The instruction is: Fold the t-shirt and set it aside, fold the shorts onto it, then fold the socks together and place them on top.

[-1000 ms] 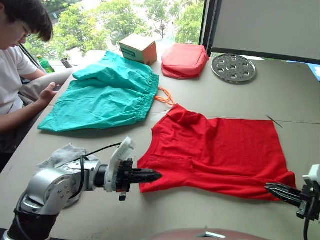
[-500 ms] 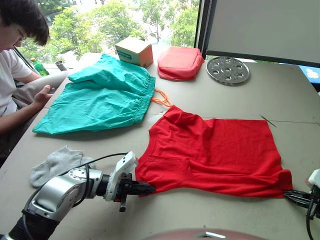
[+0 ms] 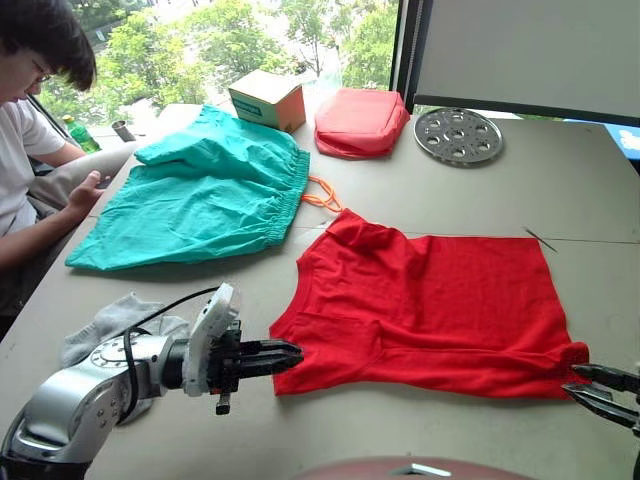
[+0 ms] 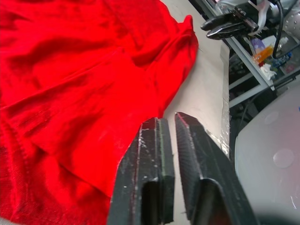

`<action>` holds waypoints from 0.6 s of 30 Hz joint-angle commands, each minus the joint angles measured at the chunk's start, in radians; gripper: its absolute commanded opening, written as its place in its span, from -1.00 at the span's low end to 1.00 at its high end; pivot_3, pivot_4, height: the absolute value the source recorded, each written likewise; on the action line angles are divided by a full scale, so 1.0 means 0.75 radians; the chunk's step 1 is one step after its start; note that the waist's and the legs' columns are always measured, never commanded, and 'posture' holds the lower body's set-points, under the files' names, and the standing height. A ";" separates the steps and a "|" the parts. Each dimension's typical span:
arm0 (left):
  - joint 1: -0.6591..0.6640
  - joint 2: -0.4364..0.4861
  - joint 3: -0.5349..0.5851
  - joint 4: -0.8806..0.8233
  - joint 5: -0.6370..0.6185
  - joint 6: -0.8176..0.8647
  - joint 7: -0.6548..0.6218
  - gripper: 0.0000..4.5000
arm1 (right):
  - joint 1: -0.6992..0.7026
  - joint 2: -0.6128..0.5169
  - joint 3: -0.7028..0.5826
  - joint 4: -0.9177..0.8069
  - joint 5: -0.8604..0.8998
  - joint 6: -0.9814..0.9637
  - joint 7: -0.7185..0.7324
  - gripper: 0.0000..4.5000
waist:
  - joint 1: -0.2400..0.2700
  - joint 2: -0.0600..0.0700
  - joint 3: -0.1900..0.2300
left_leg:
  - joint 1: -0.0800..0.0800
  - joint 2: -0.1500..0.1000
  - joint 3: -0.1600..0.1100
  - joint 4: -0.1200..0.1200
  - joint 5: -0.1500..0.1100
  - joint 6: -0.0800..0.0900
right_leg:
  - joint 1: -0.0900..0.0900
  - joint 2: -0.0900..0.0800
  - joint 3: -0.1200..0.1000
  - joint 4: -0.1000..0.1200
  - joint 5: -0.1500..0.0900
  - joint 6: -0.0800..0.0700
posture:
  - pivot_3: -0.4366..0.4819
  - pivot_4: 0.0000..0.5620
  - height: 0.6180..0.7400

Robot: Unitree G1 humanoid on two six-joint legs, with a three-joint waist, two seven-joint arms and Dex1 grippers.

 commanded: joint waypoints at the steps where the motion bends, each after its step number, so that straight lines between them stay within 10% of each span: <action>1: 0.063 0.008 -0.047 -0.038 0.270 -0.389 -0.105 0.03 | -0.011 -0.021 0.059 0.008 -0.241 -0.277 -0.020 0.39 | 0.002 -0.001 0.000 | -0.001 0.000 0.000 0.000 0.000 0.000 | 0.000 0.000 0.000 -0.001 0.000 0.000 | -0.05 -0.47 0.98; 3: 0.076 -0.008 -0.084 -0.003 0.399 -0.563 -0.113 0.44 | -0.002 -0.034 0.073 0.048 -0.302 -0.368 0.007 0.82 | 0.004 -0.001 0.000 | -0.002 -0.001 0.001 0.001 0.000 0.000 | -0.001 0.000 0.000 -0.002 0.000 0.000 | -0.05 -0.47 0.98; 18: 0.044 -0.126 -0.276 0.250 0.736 -0.979 0.010 0.44 | -0.057 -0.015 0.165 0.443 -0.459 -0.681 -0.029 0.82 | -0.001 -0.005 -0.002 | -0.001 0.001 0.001 0.002 0.000 0.000 | -0.001 0.001 0.000 0.000 0.000 0.000 | -0.05 -0.47 0.98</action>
